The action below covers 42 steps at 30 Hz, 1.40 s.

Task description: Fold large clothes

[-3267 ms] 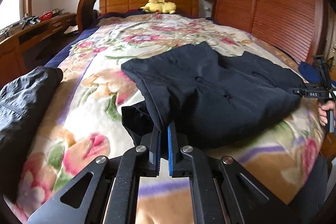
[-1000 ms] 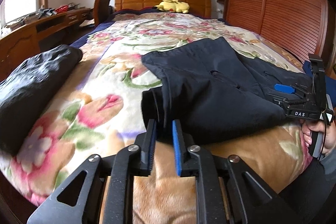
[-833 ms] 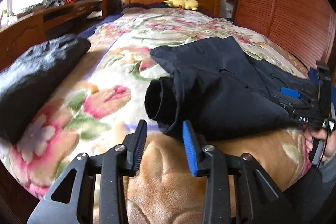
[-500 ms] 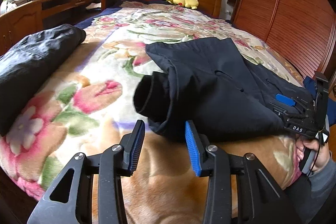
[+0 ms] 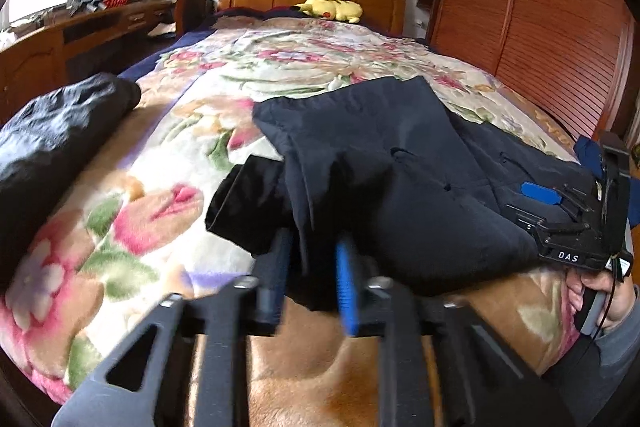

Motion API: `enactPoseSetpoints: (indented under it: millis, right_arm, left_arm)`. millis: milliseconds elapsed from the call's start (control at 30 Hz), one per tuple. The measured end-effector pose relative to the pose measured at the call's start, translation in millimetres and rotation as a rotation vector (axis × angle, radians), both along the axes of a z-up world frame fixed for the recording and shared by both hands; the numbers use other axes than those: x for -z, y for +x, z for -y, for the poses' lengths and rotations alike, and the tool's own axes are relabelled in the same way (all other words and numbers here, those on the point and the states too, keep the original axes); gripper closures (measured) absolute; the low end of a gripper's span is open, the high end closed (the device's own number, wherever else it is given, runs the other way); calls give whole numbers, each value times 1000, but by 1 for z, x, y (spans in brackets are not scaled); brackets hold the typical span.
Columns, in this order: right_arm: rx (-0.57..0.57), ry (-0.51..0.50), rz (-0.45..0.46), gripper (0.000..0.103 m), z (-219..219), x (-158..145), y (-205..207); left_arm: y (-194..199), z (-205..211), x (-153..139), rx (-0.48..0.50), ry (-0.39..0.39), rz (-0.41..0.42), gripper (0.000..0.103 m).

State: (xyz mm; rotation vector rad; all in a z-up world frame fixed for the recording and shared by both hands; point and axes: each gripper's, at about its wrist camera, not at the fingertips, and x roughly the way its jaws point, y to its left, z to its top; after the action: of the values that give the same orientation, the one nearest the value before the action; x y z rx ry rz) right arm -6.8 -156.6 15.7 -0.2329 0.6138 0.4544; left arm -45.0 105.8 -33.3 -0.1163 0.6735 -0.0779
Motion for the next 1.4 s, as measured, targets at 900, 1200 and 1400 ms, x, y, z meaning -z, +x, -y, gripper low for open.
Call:
enactPoseSetpoints:
  millis: [900,1200,1400]
  right_arm:
    - [128,124,102,26,100,-35,-37]
    - [264,128,129,26,171,-53,-61]
    - [334,99,151,26,196,-69,-78]
  left_arm:
    - [43,147,-130,280,92,235,100]
    - [62,244,-134,516,74,175,100]
    - [66,283,-114,612,43,103,100]
